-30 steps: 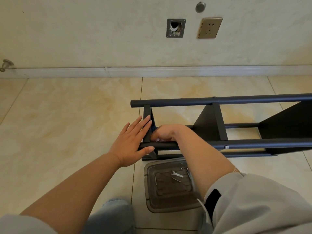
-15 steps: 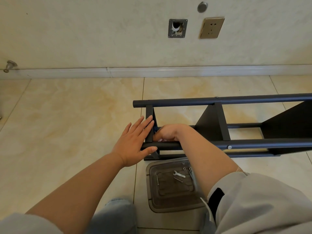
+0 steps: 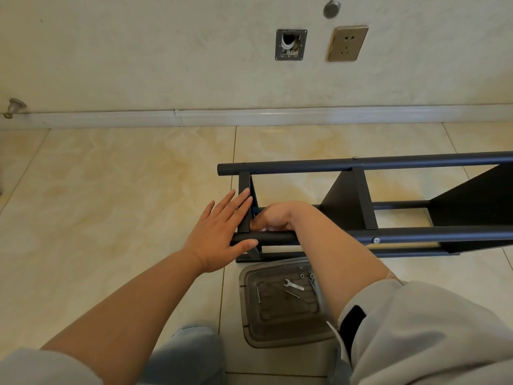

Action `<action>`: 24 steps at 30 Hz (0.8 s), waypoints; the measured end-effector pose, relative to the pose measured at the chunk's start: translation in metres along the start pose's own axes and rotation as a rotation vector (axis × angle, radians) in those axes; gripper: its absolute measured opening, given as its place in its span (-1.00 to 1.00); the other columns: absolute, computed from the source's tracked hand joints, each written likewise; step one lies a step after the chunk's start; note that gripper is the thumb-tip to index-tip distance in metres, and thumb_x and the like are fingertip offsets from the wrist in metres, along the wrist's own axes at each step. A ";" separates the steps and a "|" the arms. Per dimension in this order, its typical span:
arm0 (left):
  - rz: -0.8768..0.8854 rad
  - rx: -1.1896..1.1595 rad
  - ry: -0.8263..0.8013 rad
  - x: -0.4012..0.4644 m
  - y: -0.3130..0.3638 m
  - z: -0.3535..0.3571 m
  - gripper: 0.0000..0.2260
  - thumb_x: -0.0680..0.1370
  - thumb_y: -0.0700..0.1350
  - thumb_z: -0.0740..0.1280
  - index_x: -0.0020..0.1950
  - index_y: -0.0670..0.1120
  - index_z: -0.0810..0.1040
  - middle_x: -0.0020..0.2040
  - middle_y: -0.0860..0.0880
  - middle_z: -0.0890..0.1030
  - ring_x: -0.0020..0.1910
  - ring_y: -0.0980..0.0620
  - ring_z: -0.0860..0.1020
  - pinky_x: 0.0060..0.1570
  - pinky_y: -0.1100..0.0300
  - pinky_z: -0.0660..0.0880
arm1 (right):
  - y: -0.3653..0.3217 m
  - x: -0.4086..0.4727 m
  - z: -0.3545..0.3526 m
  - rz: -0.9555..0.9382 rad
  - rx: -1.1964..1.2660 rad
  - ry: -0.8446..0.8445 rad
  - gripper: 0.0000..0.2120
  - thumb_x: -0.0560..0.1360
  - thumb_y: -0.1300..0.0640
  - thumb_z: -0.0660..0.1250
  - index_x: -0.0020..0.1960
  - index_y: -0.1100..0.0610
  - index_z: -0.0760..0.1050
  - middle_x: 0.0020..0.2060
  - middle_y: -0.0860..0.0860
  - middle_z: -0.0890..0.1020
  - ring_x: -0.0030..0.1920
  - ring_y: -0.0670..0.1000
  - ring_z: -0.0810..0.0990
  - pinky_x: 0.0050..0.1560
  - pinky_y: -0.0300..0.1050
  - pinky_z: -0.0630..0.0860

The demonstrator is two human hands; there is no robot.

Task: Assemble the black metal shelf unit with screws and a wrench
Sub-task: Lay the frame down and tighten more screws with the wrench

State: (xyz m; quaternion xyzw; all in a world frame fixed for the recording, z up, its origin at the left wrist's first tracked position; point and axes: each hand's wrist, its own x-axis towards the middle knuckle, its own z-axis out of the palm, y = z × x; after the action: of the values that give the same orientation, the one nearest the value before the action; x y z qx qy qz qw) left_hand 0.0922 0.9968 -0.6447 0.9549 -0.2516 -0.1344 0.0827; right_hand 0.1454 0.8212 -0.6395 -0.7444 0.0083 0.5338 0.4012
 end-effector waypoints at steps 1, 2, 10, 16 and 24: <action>0.000 -0.001 0.002 0.000 0.000 0.000 -0.24 0.37 0.48 -0.33 0.48 0.13 -0.30 0.48 0.20 -0.33 0.46 0.15 -0.35 0.48 0.01 -0.21 | 0.000 0.000 0.000 -0.001 -0.015 0.006 -0.76 0.53 0.11 0.28 0.13 0.20 0.55 -0.19 0.06 0.59 -0.24 -0.01 0.53 -0.13 -0.15 0.47; 0.000 0.000 0.002 0.000 0.000 0.000 -0.23 0.37 0.48 -0.33 0.48 0.13 -0.29 0.48 0.20 -0.33 0.46 0.15 -0.35 0.48 0.01 -0.22 | -0.001 -0.001 0.000 -0.001 -0.033 0.010 -0.80 0.53 0.12 0.28 0.08 0.19 0.55 -0.24 0.05 0.56 -0.27 -0.02 0.51 -0.17 -0.16 0.46; -0.005 -0.015 0.002 0.000 0.001 0.000 -0.26 0.39 0.47 -0.30 0.47 0.15 -0.30 0.48 0.21 -0.33 0.46 0.15 -0.35 0.47 0.02 -0.23 | -0.003 -0.006 0.003 -0.032 -0.076 0.081 -0.74 0.52 0.12 0.27 0.12 0.23 0.56 -0.06 0.15 0.63 -0.11 0.03 0.56 -0.05 -0.11 0.47; -0.054 -0.094 0.010 0.005 0.006 -0.005 -0.36 0.43 0.38 -0.34 0.46 0.16 -0.25 0.48 0.19 -0.31 0.47 0.15 -0.32 0.49 0.00 -0.18 | -0.010 -0.011 -0.007 -0.052 -0.399 0.557 -0.75 0.56 0.05 0.23 0.08 0.20 0.57 -0.05 0.10 0.63 -0.12 0.05 0.56 -0.16 -0.14 0.43; -0.450 -0.256 -0.036 0.011 0.023 -0.007 -0.33 0.60 0.22 0.05 0.56 -0.06 -0.13 0.57 -0.03 -0.04 0.53 0.00 -0.05 0.48 0.04 -0.01 | -0.010 -0.032 -0.059 -0.075 -0.908 0.935 -0.52 0.51 0.01 0.23 0.41 0.00 0.26 0.29 0.05 0.39 0.30 0.13 0.31 0.28 0.04 0.26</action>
State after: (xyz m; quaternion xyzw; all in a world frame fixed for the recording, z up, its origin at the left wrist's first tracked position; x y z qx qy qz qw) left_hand 0.0928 0.9718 -0.6353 0.9661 -0.0151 -0.1970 0.1664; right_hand 0.1822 0.7791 -0.6016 -0.9933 -0.0704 0.0897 0.0193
